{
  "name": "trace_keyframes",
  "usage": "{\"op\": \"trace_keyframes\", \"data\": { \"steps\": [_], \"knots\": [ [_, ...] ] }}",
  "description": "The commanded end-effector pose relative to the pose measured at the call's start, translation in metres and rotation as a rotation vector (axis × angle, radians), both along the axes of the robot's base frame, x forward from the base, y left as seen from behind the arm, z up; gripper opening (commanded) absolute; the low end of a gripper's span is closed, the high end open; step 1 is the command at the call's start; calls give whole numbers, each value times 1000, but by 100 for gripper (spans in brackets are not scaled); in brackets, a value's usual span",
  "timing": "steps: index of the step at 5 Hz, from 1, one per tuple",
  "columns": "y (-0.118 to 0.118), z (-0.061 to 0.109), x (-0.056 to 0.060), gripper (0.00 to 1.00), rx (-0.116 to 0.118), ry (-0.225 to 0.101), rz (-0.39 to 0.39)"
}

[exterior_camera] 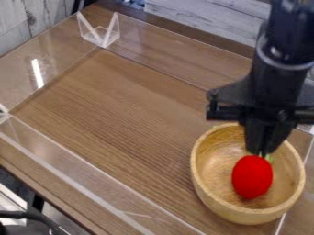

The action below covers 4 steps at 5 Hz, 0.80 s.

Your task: Move the red object to the left side of the table

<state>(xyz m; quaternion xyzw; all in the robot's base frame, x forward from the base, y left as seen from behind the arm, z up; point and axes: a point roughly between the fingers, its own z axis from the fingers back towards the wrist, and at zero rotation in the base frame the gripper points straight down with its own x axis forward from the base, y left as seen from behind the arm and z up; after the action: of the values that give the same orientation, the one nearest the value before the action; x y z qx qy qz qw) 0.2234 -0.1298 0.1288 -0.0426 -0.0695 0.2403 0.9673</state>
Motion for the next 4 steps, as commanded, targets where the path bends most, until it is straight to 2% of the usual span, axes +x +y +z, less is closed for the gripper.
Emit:
{"op": "trace_keyframes", "data": {
  "steps": [1,2,3,4],
  "knots": [
    [0,-6,-2,100,-43,-25,34],
    [-11,-7,4,100,-75,-26,19],
    [-21,-8,11,100,-94,-25,23],
    [-27,-8,16,100,-102,-24,13]
  ]
}}
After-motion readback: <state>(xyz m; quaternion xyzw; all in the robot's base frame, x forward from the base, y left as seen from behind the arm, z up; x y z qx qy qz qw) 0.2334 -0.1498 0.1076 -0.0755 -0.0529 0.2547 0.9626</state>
